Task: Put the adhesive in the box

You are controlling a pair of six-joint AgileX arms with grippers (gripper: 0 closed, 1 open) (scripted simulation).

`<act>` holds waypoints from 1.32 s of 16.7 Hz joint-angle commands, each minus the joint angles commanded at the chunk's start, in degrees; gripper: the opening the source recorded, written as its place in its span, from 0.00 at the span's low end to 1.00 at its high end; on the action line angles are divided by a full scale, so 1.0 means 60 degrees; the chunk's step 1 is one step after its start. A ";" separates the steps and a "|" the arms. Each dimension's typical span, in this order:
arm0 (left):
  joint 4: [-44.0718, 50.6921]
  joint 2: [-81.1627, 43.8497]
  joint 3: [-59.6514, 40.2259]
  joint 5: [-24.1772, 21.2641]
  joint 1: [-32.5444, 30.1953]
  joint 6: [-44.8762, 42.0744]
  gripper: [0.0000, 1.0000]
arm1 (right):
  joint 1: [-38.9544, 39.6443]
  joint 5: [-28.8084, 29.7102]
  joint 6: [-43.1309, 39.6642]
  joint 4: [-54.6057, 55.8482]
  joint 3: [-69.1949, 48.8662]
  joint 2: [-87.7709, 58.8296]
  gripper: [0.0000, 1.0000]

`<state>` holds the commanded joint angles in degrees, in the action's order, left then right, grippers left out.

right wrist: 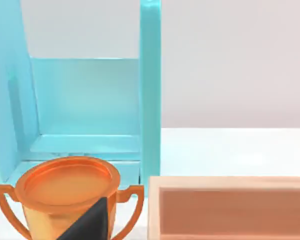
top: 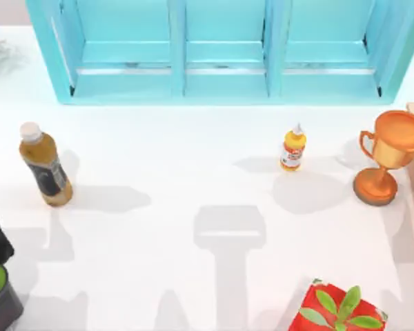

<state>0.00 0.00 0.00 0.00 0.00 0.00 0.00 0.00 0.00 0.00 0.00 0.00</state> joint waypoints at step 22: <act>0.0000 0.0000 0.0000 0.0000 0.0000 0.0000 1.00 | 0.7474 0.5893 0.3348 0.5519 -0.5860 -1.5302 1.00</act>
<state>0.00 0.00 0.00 0.00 0.00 0.00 44.84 35.36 20.09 33.11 -35.16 -91.81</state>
